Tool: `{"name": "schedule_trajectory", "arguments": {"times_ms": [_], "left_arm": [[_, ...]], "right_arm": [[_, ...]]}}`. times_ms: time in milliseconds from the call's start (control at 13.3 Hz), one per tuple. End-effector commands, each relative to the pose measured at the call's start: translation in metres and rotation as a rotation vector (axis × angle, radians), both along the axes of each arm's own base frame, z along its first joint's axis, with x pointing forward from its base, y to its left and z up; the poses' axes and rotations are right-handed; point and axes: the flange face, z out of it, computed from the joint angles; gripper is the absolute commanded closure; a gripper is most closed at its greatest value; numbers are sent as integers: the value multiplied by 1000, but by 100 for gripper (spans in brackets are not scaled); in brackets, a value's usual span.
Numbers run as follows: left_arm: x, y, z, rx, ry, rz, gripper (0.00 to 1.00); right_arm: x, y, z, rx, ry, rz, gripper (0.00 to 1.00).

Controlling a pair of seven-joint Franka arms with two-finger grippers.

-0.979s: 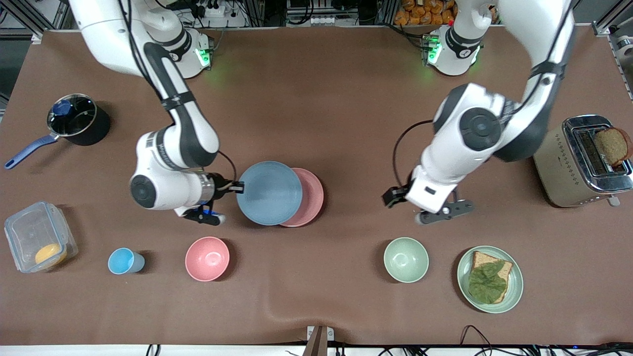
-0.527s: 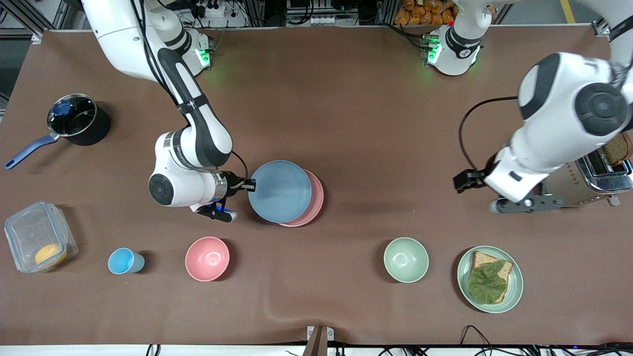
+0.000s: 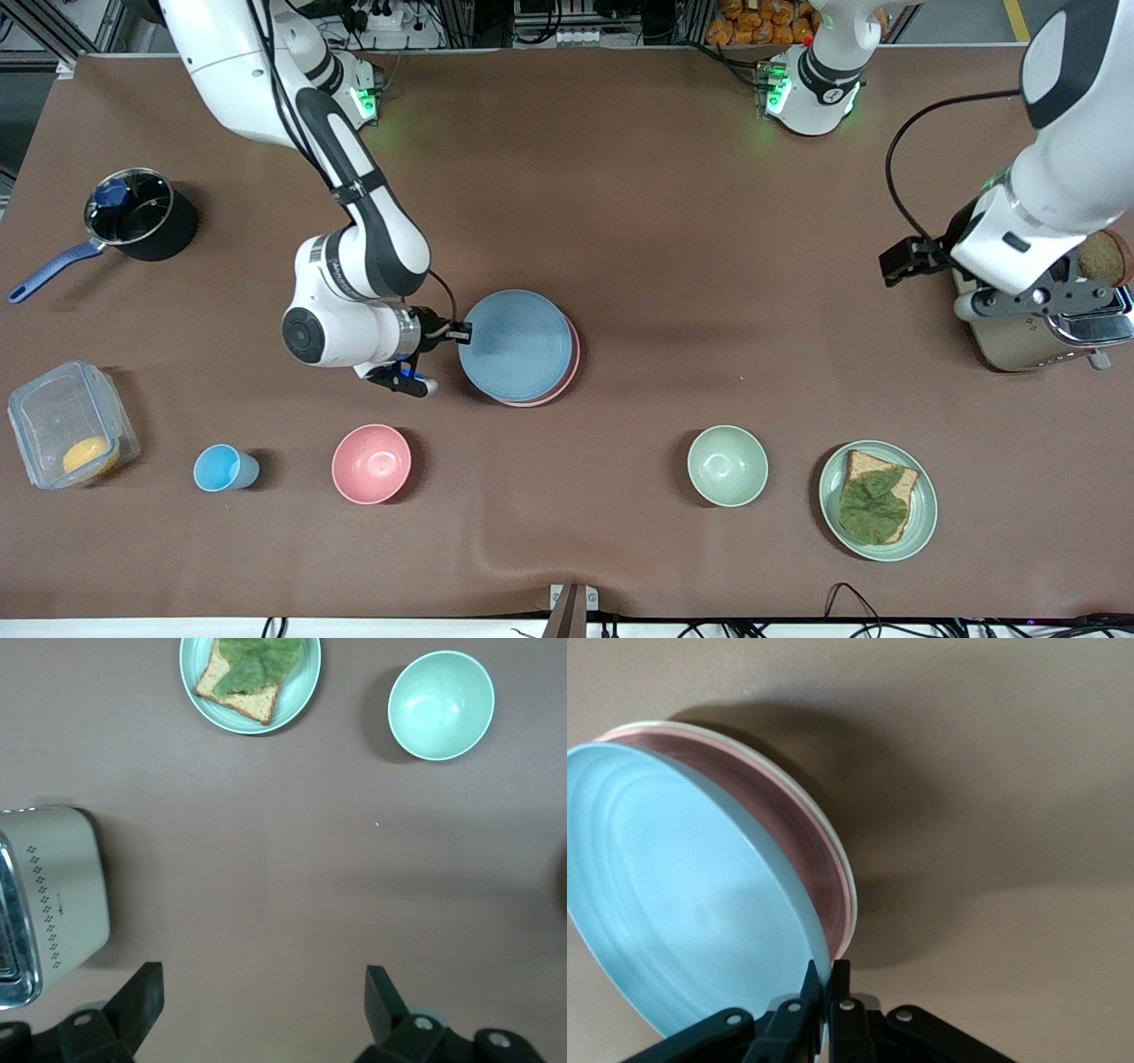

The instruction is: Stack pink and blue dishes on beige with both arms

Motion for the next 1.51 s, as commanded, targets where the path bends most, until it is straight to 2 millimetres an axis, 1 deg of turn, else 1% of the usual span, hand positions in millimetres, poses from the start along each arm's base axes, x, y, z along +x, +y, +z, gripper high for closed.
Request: {"name": "schedule_trajectory", "arguments": {"times_ms": [0,75,301,377,452,527,603,678,753,829,904,979,1055,1130,1205,1281,1432], "left_arm": [[-19,9,11,6,22,1,0],[-22,23,17,10,22,-5,0],[-25,41,28,10,14,-30,0],[-26,44,27,12,27,-34,0],[-27,45,29,0,27,-31,0],[-27,47,29,-10,28,-26,0],[-28,49,32,-10,24,-23,0],[-28,48,34,-6,18,-24,0],[-29,46,35,-8,17,-24,0],[-29,46,35,-8,17,-23,0],[-29,47,35,-6,18,-24,0],[-29,47,34,-6,21,-24,0],[-29,46,34,-7,21,-24,0],[-29,46,34,-7,21,-24,0],[-29,46,34,-9,22,-24,0],[-31,47,32,-7,38,-24,0],[-33,48,30,-5,63,-22,0]], "right_arm": [[-1,5,-2,10,1,-19,100],[-1,5,-3,11,1,-20,100],[-1,6,-6,11,5,-20,100],[0,7,-8,9,6,-19,78],[-1,6,-9,9,9,-20,24],[2,1,-4,12,11,-27,0],[6,-6,0,14,4,-36,0],[13,-21,8,16,-6,-48,0],[18,-42,23,29,10,-48,0],[24,-64,36,39,35,-49,0],[34,-94,51,35,30,-28,0],[40,-126,62,13,11,37,0],[44,-147,73,-19,-22,118,0],[46,-168,90,-59,-71,180,0],[46,-185,111,-107,-106,239,0],[43,-200,138,-149,-132,279,0],[34,-222,201,-239,-217,390,0]]}}
